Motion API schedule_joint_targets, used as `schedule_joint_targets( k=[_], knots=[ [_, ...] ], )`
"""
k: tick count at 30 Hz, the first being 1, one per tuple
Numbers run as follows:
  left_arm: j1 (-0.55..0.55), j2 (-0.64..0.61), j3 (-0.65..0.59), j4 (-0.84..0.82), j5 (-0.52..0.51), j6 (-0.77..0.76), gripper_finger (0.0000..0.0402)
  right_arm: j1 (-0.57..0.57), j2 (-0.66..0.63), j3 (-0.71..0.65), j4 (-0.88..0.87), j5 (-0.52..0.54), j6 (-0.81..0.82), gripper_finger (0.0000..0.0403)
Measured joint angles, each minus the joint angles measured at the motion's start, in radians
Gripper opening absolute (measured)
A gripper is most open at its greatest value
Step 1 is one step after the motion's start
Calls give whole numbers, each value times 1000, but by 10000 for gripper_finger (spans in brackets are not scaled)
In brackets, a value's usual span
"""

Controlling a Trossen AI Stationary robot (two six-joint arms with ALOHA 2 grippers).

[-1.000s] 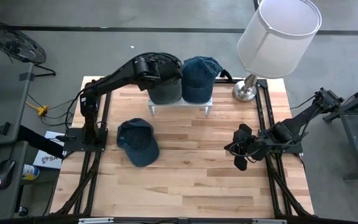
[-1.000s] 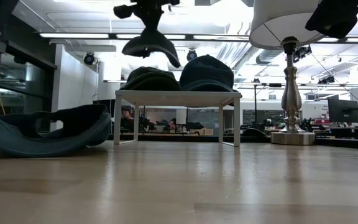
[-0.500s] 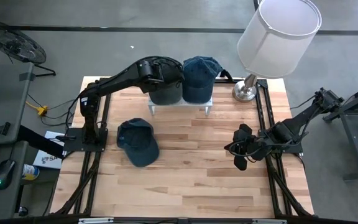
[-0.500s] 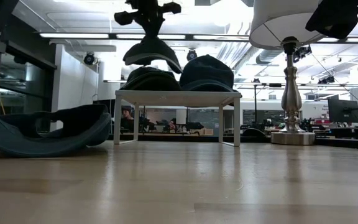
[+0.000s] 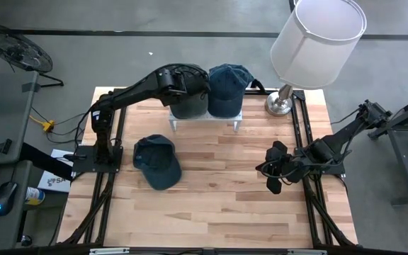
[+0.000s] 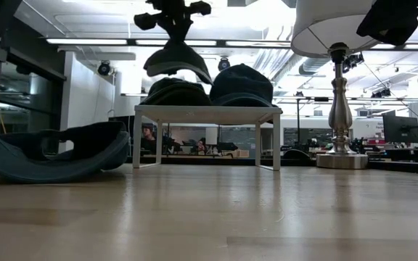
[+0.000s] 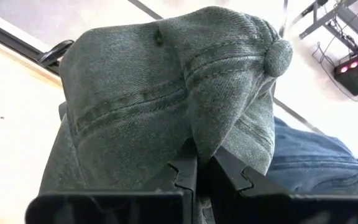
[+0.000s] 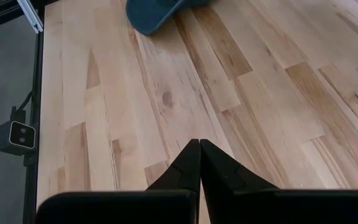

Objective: Pick & Place hat
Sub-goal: Stack the gray cap on top of the gray cap on the shelf, then stack the blue cap on top of the blue cap on the shelf

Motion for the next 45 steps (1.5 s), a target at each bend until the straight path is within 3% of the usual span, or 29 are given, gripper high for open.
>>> schedule_joint_targets(
  k=[14,31,45],
  knots=[
    [14,0,0,0,-14,53,25,1,0,0,0,-3,7,0],
    [14,0,0,43,10,117,110,1,0,0,0,-12,7,0],
    [4,0,0,64,57,130,120,1,0,0,0,-41,22,0]
  ],
)
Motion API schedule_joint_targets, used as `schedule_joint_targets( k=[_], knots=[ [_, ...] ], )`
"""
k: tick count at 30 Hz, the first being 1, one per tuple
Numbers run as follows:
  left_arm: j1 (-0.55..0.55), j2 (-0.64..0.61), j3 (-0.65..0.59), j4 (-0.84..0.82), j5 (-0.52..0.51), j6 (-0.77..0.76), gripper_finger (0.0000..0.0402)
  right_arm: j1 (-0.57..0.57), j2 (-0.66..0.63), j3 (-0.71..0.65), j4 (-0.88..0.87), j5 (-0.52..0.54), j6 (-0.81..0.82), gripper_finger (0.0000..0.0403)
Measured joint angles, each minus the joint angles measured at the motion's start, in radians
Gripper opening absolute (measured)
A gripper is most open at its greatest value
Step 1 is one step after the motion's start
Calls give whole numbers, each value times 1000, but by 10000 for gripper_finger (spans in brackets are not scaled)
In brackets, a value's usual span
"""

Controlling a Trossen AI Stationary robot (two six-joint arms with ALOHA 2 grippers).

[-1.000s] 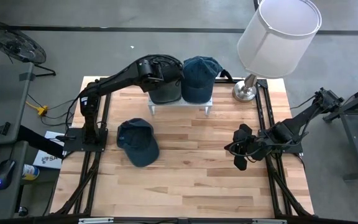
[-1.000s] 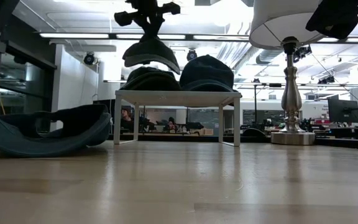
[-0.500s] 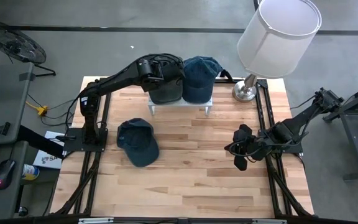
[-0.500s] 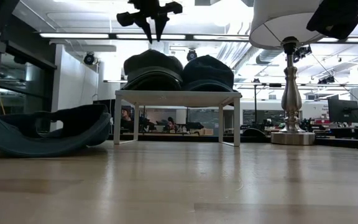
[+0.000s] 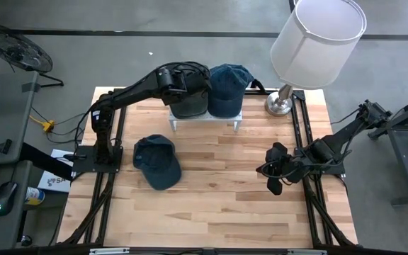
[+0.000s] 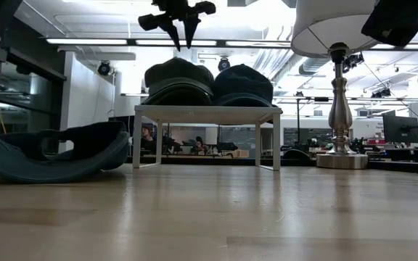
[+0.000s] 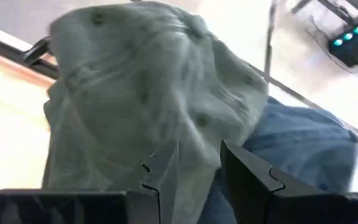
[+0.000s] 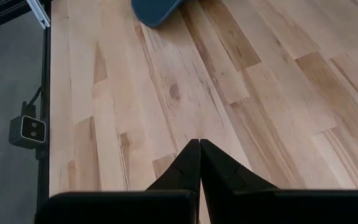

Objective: Pick & Place hat
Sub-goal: Stack the blue cap on top of the blue cap on the shelf

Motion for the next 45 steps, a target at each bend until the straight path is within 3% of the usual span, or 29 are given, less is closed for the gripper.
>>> schedule_joint_targets(
  k=[27,45],
  knots=[
    [-152,0,2,40,-149,183,120,0,0,0,-10,-27,-4,0],
    [-184,-1,2,37,-132,221,120,0,0,0,-10,-50,-12,0]
  ],
)
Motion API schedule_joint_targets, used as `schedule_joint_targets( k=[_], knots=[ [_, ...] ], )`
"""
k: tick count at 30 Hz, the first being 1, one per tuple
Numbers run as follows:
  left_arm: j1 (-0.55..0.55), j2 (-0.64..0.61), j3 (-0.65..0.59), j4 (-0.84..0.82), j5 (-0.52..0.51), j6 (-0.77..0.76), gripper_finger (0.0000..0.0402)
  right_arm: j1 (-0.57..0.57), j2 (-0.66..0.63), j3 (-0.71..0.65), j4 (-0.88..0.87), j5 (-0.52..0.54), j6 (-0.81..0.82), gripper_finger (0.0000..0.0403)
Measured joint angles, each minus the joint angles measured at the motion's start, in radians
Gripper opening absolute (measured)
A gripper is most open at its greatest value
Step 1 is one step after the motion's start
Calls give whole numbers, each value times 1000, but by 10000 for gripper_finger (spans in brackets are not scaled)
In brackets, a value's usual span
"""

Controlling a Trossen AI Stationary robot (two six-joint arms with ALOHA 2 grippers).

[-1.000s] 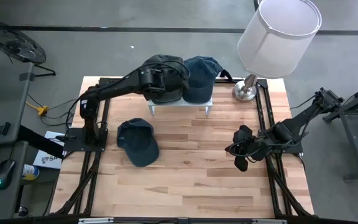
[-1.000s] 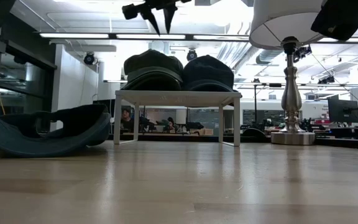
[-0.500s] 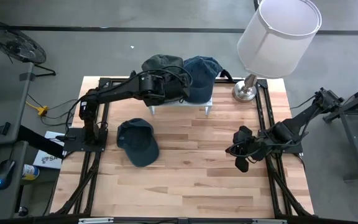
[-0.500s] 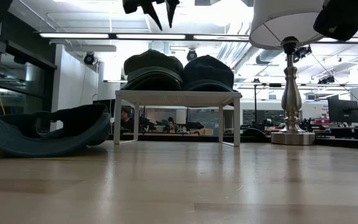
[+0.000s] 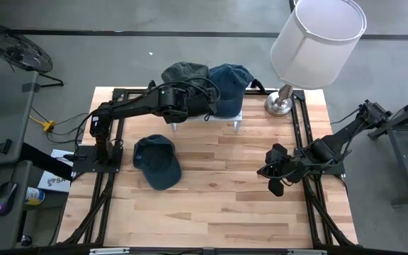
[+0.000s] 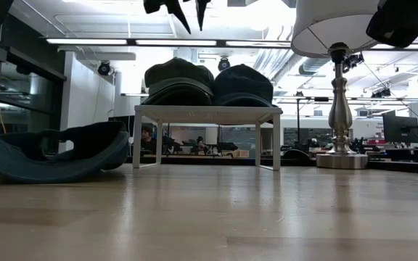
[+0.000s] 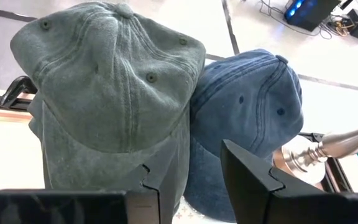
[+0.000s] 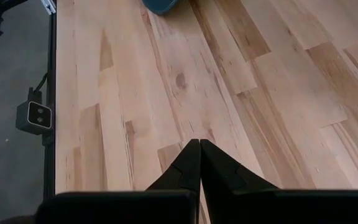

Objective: Pick & Place hat
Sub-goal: Stack the blue cap on top of the blue cap on the shelf

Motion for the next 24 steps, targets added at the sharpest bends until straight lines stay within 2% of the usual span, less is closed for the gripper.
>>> schedule_joint_targets(
  k=[7,12,15,18,24],
  knots=[
    [0,0,0,-6,0,15,120,0,0,0,0,-1,-7,0],
    [0,0,0,-4,2,120,120,0,0,0,0,-7,-8,0],
    [1,-3,0,-4,53,197,123,0,0,0,0,-11,-8,0],
    [-3,-12,1,1,107,270,144,0,0,0,-3,-11,-8,0],
    [-14,-19,1,0,231,383,217,0,-1,0,-37,-11,-8,0]
  ],
)
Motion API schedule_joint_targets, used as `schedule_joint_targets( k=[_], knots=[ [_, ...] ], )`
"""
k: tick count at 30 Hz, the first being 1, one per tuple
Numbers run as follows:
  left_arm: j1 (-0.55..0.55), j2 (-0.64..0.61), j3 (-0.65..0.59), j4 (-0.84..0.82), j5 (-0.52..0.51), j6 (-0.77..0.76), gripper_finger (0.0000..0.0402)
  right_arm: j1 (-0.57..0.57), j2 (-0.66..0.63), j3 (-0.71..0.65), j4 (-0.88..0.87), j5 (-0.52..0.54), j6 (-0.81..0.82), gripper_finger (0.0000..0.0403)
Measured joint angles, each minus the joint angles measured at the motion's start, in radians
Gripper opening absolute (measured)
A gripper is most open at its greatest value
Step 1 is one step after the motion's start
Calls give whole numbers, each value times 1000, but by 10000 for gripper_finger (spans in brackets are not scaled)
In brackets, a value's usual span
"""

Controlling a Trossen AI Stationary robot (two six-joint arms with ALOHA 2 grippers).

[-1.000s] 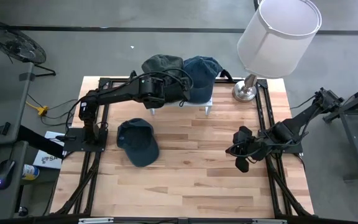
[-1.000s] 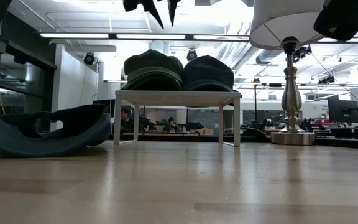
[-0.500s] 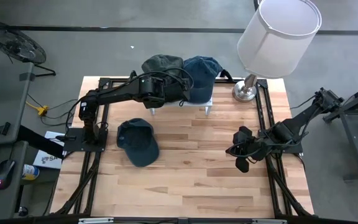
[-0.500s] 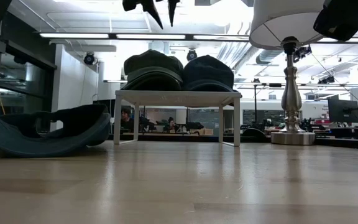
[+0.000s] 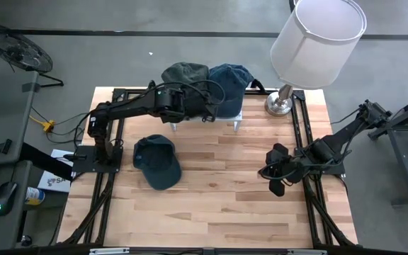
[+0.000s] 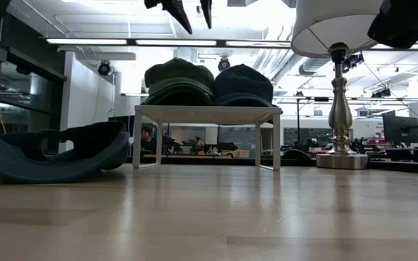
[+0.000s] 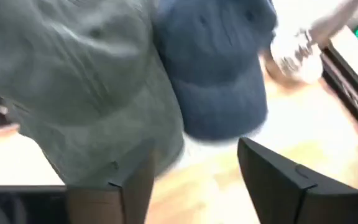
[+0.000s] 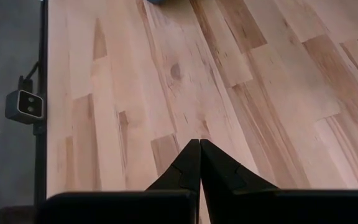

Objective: Pick & Place hat
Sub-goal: Stack the blue cap on top of the blue cap on the shelf

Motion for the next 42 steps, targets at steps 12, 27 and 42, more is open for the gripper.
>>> schedule_joint_targets(
  k=[12,27,42],
  knots=[
    [-126,-24,0,-99,56,8,250,0,-78,0,-75,8,-2,0],
    [-450,-27,-50,-242,41,-44,250,1,-207,0,-190,20,-25,0],
    [-571,-24,-386,-180,341,-775,250,1,-210,0,-189,29,-28,0]
  ],
)
